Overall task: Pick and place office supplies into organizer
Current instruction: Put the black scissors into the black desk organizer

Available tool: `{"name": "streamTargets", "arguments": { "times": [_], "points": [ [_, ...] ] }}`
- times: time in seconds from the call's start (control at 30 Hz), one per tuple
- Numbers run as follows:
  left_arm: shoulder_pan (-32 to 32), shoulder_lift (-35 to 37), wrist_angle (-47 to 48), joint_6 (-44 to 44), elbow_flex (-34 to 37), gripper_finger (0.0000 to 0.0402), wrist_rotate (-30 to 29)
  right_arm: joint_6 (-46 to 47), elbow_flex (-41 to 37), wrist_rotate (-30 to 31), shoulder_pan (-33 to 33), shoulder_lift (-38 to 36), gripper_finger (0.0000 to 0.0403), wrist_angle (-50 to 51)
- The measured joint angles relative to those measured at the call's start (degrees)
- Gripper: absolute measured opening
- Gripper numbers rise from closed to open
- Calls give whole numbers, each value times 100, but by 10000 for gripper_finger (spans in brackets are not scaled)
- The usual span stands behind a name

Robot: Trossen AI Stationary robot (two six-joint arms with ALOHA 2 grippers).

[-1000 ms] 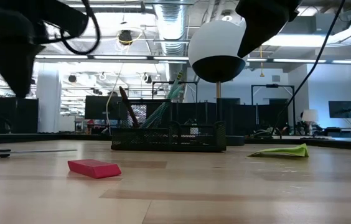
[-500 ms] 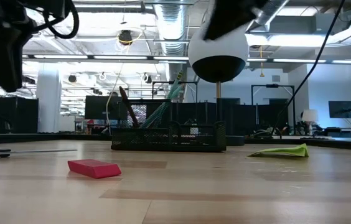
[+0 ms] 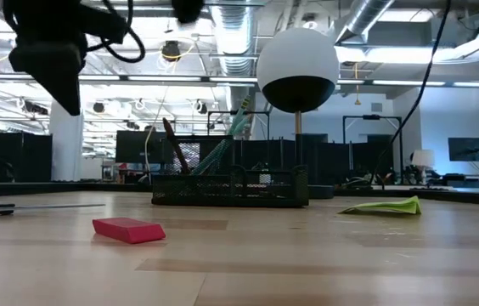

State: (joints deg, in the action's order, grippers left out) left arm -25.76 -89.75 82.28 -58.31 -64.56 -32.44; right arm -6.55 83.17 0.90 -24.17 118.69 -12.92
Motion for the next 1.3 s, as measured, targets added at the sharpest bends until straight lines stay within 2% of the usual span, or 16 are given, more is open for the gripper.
{"name": "streamTargets", "arguments": {
  "times": [0.07, 0.17, 0.27, 0.4, 0.53, 0.67, 0.9, 1.03, 1.3],
  "points": [
    [178, 192, 84, 170, 127, 112, -140, -10, 24, 44, 89, 306, 161, -236],
    [447, 643, 644, -22, 186, 112, -589, -65, 394, -48, 260, 831, 161, -337],
    [698, 1055, 506, 57, 331, 112, -631, -559, 1142, -119, 361, 1405, 161, -449],
    [960, 1579, -330, 542, 489, 112, -545, -1118, 2399, -97, 376, 2253, 161, -111],
    [1036, 1861, -1333, 1681, 597, 112, -361, -1150, 3542, -99, 386, 2907, 161, 931],
    [1124, 1946, -2125, 2525, 675, 112, 5, -1150, 4175, -88, 495, 3272, 161, 1289],
    [1282, 1934, -2443, 2927, 676, 112, -77, -1083, 4333, -119, 749, 3360, 161, 1300],
    [1490, 1938, -2440, 2938, 676, 112, -93, -998, 4338, -562, 875, 3504, 161, 1171],
    [1811, 1940, -2438, 3135, 676, 112, -80, -1212, 4344, -649, 919, 3698, 161, 1081]
  ]
}}
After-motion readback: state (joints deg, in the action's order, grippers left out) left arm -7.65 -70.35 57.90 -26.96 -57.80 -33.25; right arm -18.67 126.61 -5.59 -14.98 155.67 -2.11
